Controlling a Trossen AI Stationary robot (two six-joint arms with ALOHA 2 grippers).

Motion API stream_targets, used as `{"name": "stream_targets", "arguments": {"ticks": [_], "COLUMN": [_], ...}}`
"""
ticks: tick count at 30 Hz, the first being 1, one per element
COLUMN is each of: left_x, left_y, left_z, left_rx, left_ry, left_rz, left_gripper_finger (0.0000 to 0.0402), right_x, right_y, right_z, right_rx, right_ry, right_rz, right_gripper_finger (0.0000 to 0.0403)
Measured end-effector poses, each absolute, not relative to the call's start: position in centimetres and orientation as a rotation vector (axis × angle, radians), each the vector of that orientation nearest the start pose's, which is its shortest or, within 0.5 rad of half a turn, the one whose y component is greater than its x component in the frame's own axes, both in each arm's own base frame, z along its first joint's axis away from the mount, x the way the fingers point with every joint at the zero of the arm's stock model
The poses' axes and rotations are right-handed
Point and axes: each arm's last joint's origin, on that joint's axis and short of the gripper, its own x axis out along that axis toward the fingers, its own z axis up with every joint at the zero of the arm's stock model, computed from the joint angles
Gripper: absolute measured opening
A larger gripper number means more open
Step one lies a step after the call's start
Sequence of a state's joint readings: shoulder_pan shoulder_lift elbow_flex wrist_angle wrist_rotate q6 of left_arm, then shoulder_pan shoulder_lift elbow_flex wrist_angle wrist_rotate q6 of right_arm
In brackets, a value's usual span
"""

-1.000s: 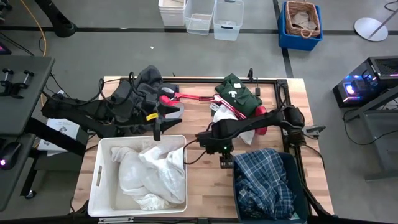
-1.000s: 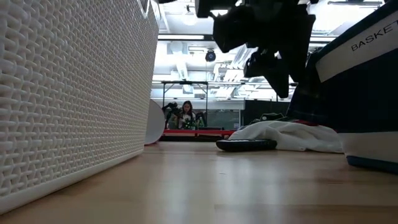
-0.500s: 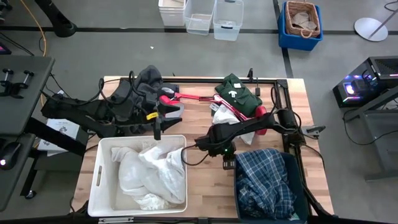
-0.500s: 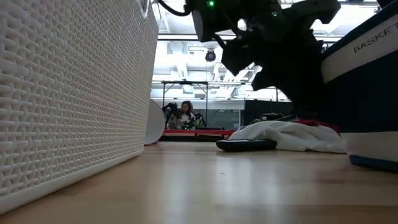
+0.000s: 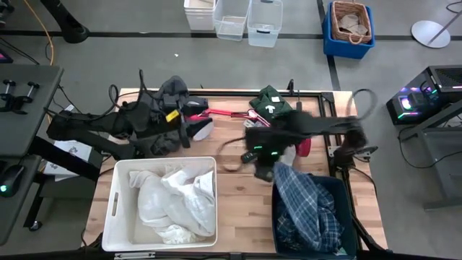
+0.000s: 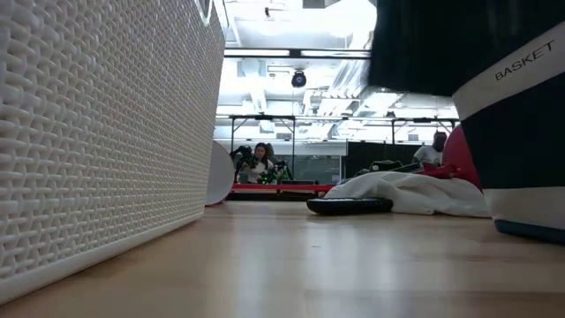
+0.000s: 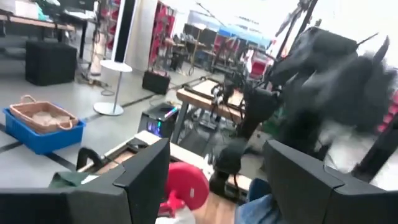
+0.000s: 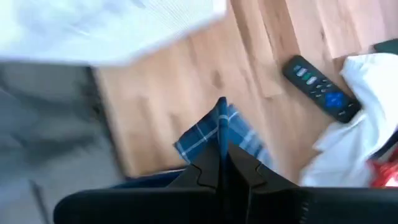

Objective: Sort clothes
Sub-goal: Put the blue patterned shirt into the blue bin

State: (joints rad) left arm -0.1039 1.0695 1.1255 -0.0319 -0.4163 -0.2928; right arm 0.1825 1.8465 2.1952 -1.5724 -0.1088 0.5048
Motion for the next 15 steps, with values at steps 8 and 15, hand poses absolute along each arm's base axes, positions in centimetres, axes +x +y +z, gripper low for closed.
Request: {"name": "stream_targets", "arguments": {"ticks": [8,15], "left_x": [23.6,24.2], "left_y": [-0.5,-0.5], "left_z": [40.1,37.6], "left_rx": [-0.314,-0.529], "left_ry": [-0.009,0.205], "left_rz": [0.332,0.276], "left_gripper_finger": [0.0248,0.0248], "right_x": [23.6,22.6], "right_y": [12.8,21.2], "right_z": [44.2,35.8], "right_rx": [0.7,0.88], "right_ry": [1.134,1.374], "right_rz": [-0.266,-0.205], "right_gripper_finger": [0.0001,0.0]}}
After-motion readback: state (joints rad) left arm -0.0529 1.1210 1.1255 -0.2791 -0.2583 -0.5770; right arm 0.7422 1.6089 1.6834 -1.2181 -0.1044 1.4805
